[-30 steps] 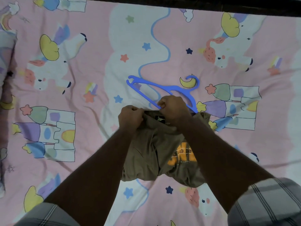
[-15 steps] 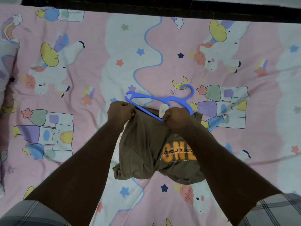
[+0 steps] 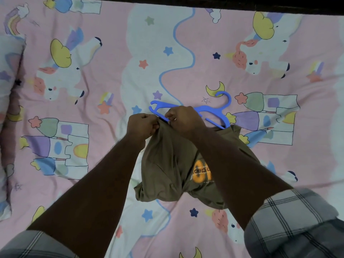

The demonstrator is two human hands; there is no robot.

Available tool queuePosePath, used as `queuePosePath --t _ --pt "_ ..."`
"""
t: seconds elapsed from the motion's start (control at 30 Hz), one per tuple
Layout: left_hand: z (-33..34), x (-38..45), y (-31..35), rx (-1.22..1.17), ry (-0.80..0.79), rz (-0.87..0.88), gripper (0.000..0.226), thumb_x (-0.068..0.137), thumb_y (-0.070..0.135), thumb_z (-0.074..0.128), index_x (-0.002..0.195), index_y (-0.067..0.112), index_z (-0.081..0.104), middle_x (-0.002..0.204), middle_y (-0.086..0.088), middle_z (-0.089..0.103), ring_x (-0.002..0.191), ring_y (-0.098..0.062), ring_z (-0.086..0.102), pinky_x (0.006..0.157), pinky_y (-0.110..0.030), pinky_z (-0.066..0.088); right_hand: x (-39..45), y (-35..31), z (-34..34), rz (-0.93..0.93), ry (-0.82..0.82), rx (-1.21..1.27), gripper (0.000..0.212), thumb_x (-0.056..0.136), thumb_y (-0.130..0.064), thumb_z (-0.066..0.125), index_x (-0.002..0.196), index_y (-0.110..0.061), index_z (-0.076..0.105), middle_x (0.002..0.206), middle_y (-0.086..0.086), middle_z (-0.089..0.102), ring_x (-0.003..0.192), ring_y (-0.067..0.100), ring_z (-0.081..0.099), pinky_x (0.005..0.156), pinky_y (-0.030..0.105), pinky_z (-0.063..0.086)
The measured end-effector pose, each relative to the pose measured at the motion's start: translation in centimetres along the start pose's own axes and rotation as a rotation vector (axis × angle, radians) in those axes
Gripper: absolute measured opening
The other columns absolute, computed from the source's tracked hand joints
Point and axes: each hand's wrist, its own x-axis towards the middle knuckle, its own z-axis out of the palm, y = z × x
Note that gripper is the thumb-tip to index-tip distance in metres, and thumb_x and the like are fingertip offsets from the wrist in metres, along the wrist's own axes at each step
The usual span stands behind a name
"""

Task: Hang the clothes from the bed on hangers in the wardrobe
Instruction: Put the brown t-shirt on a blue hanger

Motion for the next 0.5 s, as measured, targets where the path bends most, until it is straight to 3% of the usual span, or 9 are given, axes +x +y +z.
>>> queuePosePath --t 0.2,0.33,0.5 --pt "-0.4 0.6 0.7 -0.015 0.005 0.006 0.014 0.085 0.005 0.066 0.071 0.003 0.068 0.062 -0.010 0.062 0.056 -0.019 0.056 0.065 -0.030 0.051 -1.7 1.5 -0.3 0.062 0.009 -0.054 0.023 0.088 -0.010 0.058 0.101 -0.020 0.074 0.098 0.004 0.072 0.098 0.026 0.064 0.077 0.032 0.048" --pt "-0.9 0.9 1.5 0.039 0.013 0.051 0.021 0.085 0.007 0.067 0.064 0.004 0.067 0.056 -0.008 0.061 0.062 -0.024 0.056 0.069 -0.035 0.050 -2.5 2.2 -0.8 0.060 -0.056 -0.031 0.029 0.091 -0.011 0.056 0.111 -0.021 0.073 0.110 0.003 0.073 0.102 0.024 0.065 0.087 0.035 0.051" --pt "-0.4 0.4 1.9 0.052 0.001 0.069 0.020 0.082 0.003 0.062 0.062 0.005 0.066 0.054 -0.007 0.060 0.058 -0.021 0.054 0.066 -0.033 0.049 -1.3 0.9 -1.0 0.030 -0.029 -0.010 0.029 0.088 -0.013 0.061 0.115 -0.013 0.071 0.109 0.007 0.072 0.102 0.027 0.063 0.087 0.039 0.051"
